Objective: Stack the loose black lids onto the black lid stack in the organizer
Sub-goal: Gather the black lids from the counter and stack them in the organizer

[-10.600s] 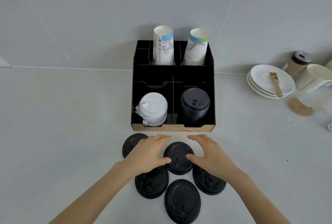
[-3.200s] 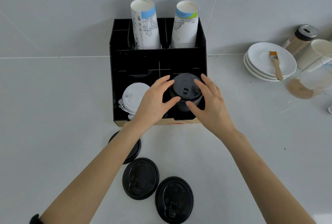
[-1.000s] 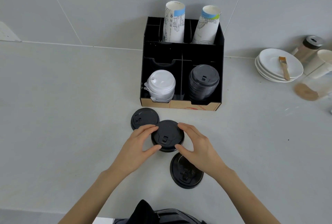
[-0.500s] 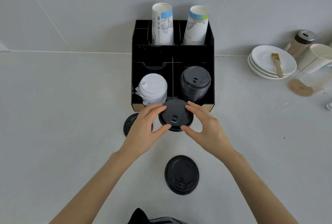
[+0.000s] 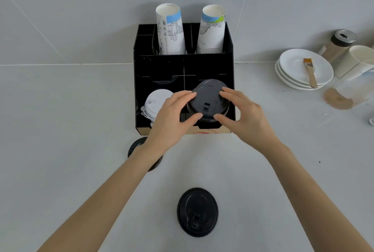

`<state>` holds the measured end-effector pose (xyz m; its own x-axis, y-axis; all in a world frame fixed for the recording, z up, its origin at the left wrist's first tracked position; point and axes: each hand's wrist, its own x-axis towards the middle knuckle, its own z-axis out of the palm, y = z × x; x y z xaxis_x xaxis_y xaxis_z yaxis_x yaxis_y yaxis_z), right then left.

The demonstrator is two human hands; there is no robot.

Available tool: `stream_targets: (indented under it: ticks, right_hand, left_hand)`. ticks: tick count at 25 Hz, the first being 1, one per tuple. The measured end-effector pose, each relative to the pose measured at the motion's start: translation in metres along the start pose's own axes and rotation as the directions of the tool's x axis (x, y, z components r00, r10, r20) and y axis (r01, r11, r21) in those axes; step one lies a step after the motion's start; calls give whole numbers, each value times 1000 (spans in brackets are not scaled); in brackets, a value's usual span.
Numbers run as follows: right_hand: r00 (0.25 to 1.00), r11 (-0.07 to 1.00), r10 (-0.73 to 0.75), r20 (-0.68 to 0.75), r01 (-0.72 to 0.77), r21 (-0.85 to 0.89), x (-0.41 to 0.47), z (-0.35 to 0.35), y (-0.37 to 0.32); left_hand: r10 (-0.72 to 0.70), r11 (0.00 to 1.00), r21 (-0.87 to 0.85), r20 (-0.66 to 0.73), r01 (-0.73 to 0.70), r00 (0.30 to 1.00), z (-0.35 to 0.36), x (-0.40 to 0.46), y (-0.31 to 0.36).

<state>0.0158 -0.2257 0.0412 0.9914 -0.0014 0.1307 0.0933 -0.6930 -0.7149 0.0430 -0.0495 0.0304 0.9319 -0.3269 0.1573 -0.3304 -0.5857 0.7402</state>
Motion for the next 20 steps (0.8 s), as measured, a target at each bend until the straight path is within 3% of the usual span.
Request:
stream_targets:
  ticks: [20]
  right_hand:
    - [991, 988, 77, 113, -61, -141, 41, 5, 26]
  left_hand:
    - [-61, 996, 63, 78, 56, 995, 28, 49, -14]
